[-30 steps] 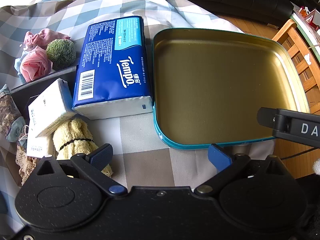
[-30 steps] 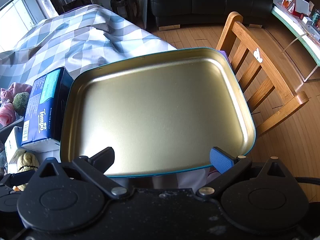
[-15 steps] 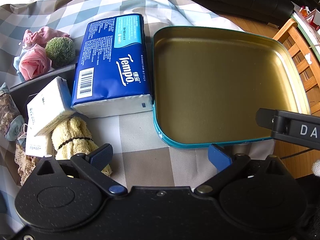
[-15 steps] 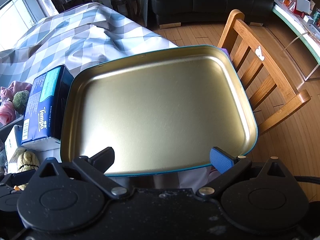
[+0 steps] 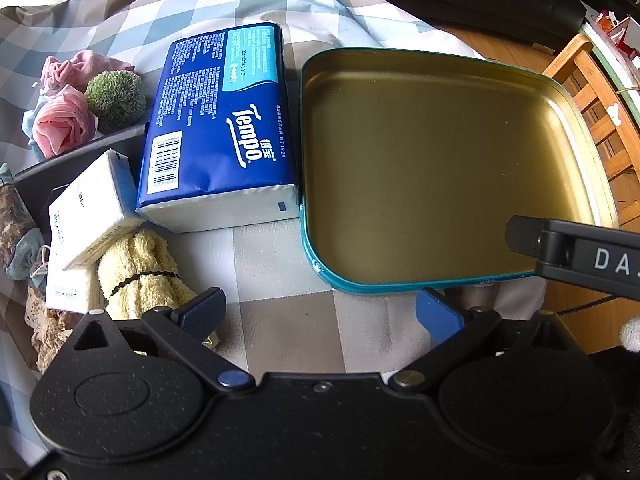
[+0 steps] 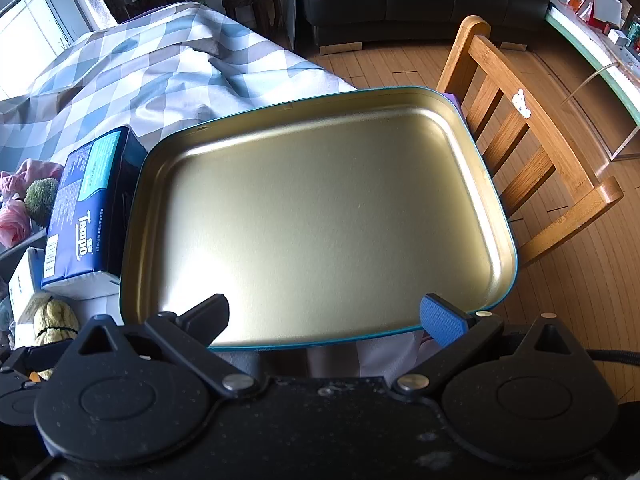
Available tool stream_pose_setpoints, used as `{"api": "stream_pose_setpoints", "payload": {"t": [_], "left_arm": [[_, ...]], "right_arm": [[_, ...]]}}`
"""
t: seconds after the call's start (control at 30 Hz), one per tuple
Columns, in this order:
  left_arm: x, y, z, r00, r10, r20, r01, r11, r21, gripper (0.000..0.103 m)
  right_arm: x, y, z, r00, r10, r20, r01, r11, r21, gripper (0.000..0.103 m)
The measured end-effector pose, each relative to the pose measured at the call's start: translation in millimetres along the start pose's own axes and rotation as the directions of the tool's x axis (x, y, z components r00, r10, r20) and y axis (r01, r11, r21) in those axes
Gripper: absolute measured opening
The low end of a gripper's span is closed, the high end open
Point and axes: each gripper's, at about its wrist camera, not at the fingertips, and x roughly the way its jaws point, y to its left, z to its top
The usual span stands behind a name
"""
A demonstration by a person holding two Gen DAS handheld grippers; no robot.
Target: Organize soft objects
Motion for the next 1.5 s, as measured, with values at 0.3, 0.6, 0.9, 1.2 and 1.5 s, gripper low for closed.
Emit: {"api": "stream_pose_setpoints", "payload": {"t": [0.3, 0.6, 0.9, 1.2, 1.5], "left_arm": [[-3, 1, 0, 1.000, -0.012, -0.004, 0.012, 1.000, -0.005, 0.098], [-12, 3, -2, 1.000, -0.031, 0.006, 0.031, 0.999, -0.018, 0.098], [-38, 13, -5, 0.996, -0.051, 0.069, 0.053, 0.998, -0.024, 0.098], [-71, 53, -9, 0.987, -0.038, 0.154, 0.047, 0.998, -0.049, 0.098], [-96, 120, 0, 0.977, 0.006, 0.211, 0.020, 0.993, -0.116, 0.098]], "right_arm": [[4, 0, 1, 1.000, -0.014, -0.008, 0.014, 1.000, -0.002, 0.102], [8, 1, 3, 0.999, -0.049, -0.006, 0.048, 0.999, -0.003, 0.102], [13, 10, 6, 0.995, -0.097, 0.010, 0.097, 0.995, -0.033, 0.102], [10, 30, 6, 0.991, -0.118, 0.065, 0.125, 0.987, -0.102, 0.102], [-12, 67, -4, 0.978, -0.053, 0.200, 0.098, 0.970, -0.223, 0.102]]}}
